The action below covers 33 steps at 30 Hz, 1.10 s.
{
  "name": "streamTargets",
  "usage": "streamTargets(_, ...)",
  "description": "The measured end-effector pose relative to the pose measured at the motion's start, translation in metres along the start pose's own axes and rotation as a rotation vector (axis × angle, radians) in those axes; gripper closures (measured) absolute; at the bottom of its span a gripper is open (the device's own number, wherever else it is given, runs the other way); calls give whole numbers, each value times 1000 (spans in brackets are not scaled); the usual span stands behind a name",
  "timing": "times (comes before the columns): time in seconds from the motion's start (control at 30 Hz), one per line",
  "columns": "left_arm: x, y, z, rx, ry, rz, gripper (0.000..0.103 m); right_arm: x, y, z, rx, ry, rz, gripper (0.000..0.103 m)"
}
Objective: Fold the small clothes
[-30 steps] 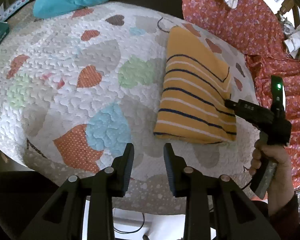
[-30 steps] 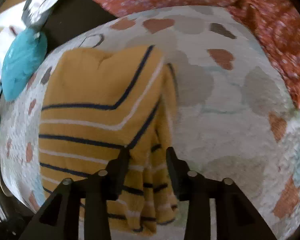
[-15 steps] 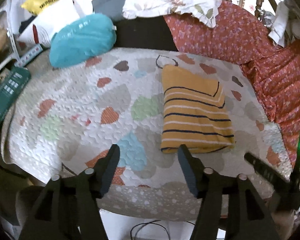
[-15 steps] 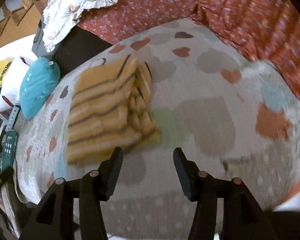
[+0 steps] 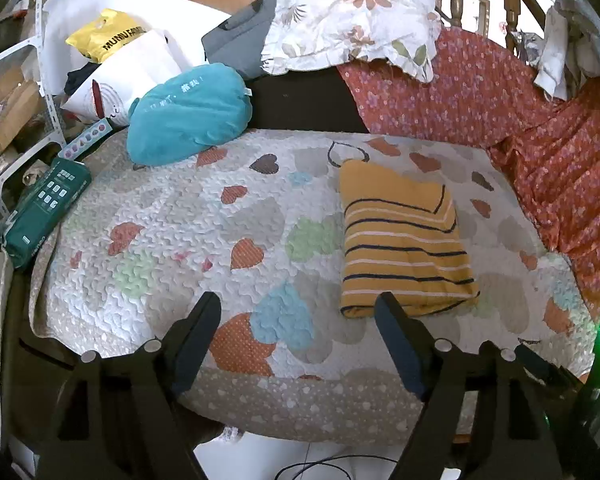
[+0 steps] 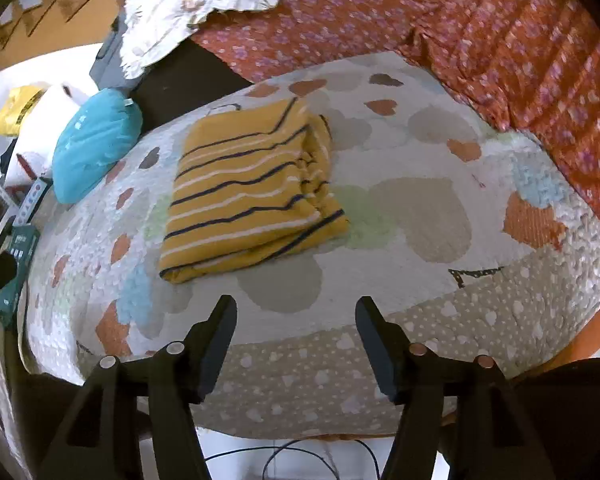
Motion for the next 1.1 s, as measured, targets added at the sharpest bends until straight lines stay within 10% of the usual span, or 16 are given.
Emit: streamTargets(1.1,4,-35,-39,-165,-66,21,24,-4,-23,-31,-94,-22,42,33)
Point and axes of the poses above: each gripper's, at about its wrist camera, not at the fingertips, and z roughly against the way its jaws point, x to its right, y to its top, the point moved 10 cm from there along -z, roughly the way its jaws point, and after that the axes turned 3 degrees about z, right-handed, at the moved point
